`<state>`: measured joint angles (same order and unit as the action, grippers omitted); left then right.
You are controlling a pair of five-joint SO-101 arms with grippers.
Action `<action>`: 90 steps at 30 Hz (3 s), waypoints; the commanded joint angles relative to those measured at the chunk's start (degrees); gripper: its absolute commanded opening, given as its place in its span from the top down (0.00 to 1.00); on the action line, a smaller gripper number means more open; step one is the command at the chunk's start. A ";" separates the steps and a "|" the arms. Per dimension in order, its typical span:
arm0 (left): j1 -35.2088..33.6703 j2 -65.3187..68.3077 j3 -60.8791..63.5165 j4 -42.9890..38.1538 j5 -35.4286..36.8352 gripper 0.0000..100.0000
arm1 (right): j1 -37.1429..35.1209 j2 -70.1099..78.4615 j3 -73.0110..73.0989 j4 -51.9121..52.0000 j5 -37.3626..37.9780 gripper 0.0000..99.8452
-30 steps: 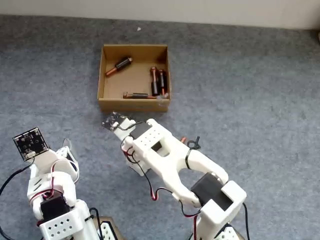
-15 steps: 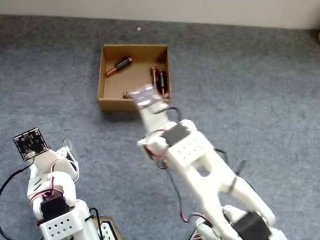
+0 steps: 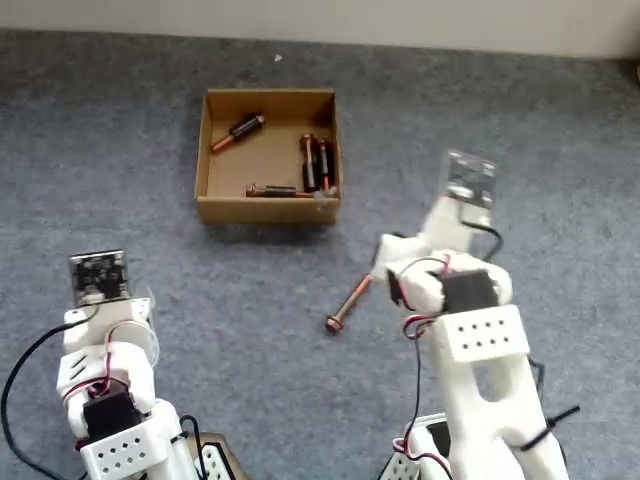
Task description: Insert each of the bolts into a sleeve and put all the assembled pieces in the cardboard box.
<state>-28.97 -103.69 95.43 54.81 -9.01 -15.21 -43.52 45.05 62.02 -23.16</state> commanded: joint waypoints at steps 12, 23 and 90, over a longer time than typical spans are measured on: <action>30.81 11.82 -29.93 12.66 -0.88 0.81 | 21.93 -9.54 21.05 -31.16 -6.59 1.00; 47.34 60.44 -54.81 12.22 2.90 0.77 | 25.89 -9.36 21.93 -34.15 -8.44 1.00; 46.11 82.51 -75.56 15.38 45.45 0.99 | 25.63 -9.45 23.16 -34.33 -8.44 1.00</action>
<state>19.74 -12.70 17.10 69.76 35.12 9.93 -51.25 68.62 28.97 -30.90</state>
